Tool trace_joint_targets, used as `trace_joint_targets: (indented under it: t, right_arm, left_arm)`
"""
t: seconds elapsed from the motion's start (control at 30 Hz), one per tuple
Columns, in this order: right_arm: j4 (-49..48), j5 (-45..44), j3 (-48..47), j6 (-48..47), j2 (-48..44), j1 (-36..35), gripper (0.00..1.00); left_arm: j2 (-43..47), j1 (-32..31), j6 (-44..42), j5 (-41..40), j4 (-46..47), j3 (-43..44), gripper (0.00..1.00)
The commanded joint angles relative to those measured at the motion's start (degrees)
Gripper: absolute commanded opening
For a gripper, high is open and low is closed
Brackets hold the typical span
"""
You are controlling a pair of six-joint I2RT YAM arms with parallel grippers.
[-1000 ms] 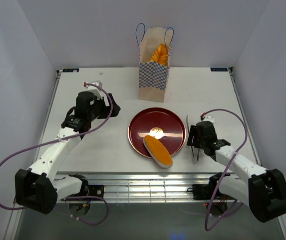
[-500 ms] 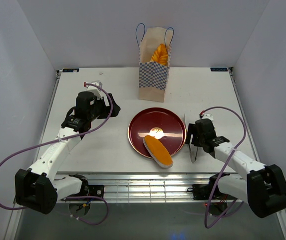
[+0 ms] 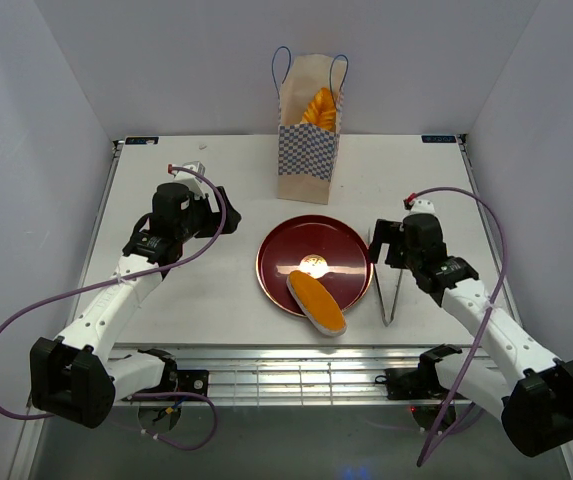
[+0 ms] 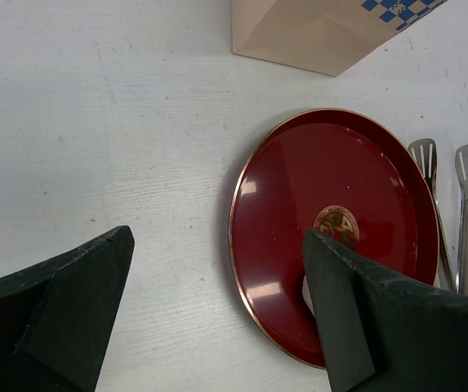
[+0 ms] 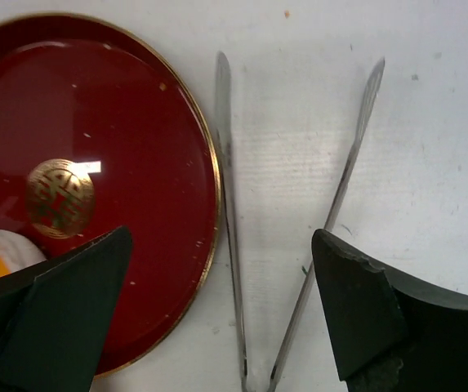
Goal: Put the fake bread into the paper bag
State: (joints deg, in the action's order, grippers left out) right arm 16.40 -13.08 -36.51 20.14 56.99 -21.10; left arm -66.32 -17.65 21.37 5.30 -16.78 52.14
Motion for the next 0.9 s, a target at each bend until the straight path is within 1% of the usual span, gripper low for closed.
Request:
trace_joint_targets:
  t: [0.0,0.1,0.13,0.17,0.33,0.4,0.57,0.87]
  right_arm:
    - [1.9,4.2,-8.0,-3.9,-1.8,0.2,0.97]
    - [2.8,4.4,-12.9,-6.6,-1.7,0.2,0.98]
    - [2.7,4.2,-13.9,-7.1,-1.6,0.2,0.97]
    - [2.5,3.8,-14.9,-7.9,-1.5,0.2,0.91]
    - [1.5,0.6,-19.1,-7.4,0.0,0.2,0.9]
    - [0.7,0.8,-19.4,-6.1,0.5,0.2,0.9]
    - [-3.6,-1.1,-16.8,-4.2,-0.8,0.2,0.9]
    - [-3.7,-3.4,-16.8,-3.1,0.0,0.2,0.9]
  left_arm:
    - [1.1,0.0,-0.7,-1.2,-0.5,2.1,0.95]
    - [1.7,0.0,-0.7,-3.3,-0.7,2.0,0.95]
    - [2.2,0.0,-0.7,-3.9,-0.7,2.1,0.95]
    - [2.6,0.0,-0.7,-5.2,-0.8,2.0,0.95]
    - [5.5,0.0,-0.6,-12.0,-0.6,1.3,0.95]
    - [6.9,-0.1,-0.6,-14.4,-0.3,0.9,0.95]
    - [7.4,0.0,-1.0,-16.2,-0.1,0.7,0.95]
    - [6.8,0.0,-1.3,-17.2,-0.1,0.8,0.95]
